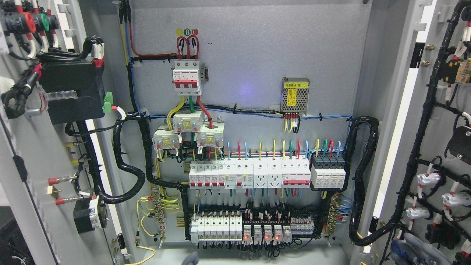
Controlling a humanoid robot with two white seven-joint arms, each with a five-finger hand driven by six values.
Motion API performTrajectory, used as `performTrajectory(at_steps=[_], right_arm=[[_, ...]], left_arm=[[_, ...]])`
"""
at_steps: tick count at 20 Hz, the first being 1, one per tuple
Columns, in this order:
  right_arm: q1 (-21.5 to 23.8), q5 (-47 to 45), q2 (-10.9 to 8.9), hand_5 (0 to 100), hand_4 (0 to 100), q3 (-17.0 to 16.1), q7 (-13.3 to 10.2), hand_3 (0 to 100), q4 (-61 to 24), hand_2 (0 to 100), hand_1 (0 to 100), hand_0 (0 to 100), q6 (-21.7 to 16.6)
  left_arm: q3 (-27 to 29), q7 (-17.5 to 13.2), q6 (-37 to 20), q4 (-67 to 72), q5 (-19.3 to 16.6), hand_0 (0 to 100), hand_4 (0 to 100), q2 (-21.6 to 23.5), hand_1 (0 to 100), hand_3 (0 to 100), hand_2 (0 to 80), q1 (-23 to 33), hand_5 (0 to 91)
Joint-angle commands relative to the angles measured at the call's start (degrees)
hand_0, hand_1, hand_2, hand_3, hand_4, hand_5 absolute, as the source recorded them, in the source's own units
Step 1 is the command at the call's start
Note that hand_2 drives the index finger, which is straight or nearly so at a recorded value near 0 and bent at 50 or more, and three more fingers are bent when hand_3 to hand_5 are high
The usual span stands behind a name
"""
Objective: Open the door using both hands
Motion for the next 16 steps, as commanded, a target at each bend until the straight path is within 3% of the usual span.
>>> performTrajectory(at_steps=[1, 6, 16], right_arm=[[0.3, -0.6, -1.93, 0, 0, -2.6, 0.0, 0, 0.3, 0, 14, 6, 0.3], [0.7, -0.6, -1.67, 0, 0, -5.5, 0.0, 0, 1.3, 0, 14, 6, 0.3], [1.7, -2.3, -0.44, 0, 0, -11.9, 0.0, 0, 5.5, 0, 14, 6, 0.8]], left_arm=[[8.4, 0.0, -54.7, -6.2, 2.3, 12, 0, -1.5, 56, 0, 0.0, -0.2, 0.0], [14.4, 0.1, -54.7, -6.1, 4.1, 12, 0, -1.3, 56, 0, 0.0, 0.6, 0.0], [19.8, 0.1, -54.7, -6.1, 7.8, 12, 0, -0.9, 56, 0, 0.0, 1.0, 0.0]])
